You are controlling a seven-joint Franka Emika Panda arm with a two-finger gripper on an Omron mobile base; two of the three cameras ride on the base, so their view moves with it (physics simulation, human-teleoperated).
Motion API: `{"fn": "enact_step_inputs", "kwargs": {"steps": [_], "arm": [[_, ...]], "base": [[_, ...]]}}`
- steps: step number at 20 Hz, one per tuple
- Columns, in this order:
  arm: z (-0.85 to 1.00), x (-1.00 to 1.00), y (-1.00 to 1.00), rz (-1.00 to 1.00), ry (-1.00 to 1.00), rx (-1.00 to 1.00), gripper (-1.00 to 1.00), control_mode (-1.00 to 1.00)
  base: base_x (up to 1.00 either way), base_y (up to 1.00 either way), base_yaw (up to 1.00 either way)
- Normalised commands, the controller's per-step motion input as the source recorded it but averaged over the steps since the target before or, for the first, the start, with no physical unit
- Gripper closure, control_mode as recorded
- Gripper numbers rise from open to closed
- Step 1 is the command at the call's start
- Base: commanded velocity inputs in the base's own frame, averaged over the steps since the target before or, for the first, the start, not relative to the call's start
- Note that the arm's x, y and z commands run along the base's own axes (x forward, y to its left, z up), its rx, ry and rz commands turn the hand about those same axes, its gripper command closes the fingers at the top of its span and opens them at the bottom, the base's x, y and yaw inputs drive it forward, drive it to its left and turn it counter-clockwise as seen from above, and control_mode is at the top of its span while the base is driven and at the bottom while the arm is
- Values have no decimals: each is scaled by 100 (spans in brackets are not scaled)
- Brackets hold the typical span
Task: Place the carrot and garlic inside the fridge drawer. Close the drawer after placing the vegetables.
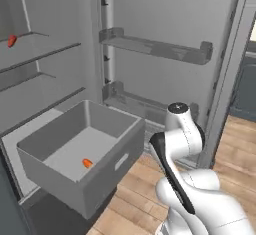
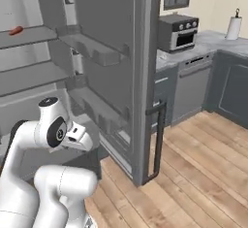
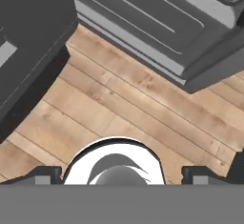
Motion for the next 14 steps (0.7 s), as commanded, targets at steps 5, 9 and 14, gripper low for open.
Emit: {"fn": "enact_step_inputs", "kwargs": {"steps": [5, 9, 14], "arm": [[0, 0, 0, 0, 0, 0, -100, 100], [0, 0, 0, 0, 0, 0, -100, 100], [0, 0, 0, 0, 0, 0, -100, 100]], "base": [[-27, 1, -87], [-3, 4, -70], [-11, -69, -39]]}}
